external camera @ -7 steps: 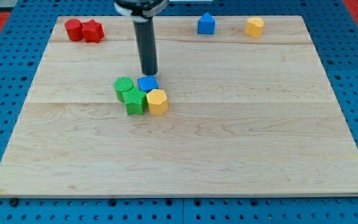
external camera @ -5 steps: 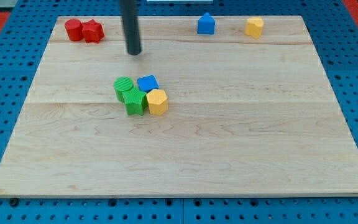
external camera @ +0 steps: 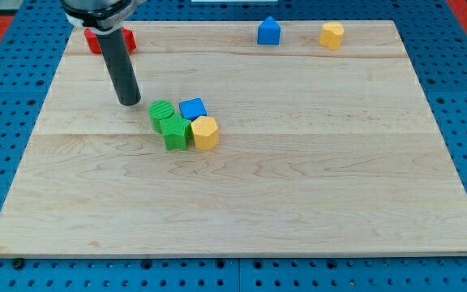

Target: Adjust the green blocks blue cube and hexagon

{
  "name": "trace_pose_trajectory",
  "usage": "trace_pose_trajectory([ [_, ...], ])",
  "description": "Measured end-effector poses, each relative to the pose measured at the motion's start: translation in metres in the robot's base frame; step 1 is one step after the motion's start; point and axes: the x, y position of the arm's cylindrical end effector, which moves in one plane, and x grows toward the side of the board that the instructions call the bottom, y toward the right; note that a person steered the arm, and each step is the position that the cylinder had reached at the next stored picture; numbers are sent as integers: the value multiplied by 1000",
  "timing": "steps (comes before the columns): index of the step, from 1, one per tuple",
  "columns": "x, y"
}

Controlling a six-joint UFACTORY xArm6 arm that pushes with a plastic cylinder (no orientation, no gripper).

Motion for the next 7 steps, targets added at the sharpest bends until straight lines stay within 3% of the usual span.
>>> trace_pose_trajectory([
  [6, 43, 75],
  [7, 29, 22],
])
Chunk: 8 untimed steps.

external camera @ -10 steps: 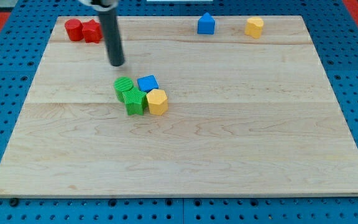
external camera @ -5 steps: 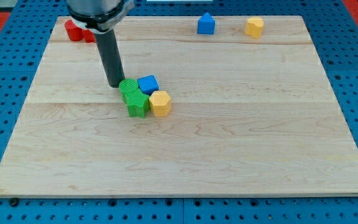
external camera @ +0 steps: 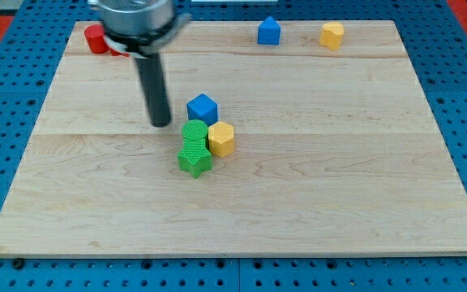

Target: Adjust the green blocks blue cube and hexagon

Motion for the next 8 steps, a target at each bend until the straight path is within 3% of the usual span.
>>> trace_pose_trajectory([
  [1, -26, -14],
  [2, -49, 9],
  [4, -7, 68],
  [5, -4, 34],
  [6, 20, -65],
  [7, 86, -84],
  [8, 125, -70],
])
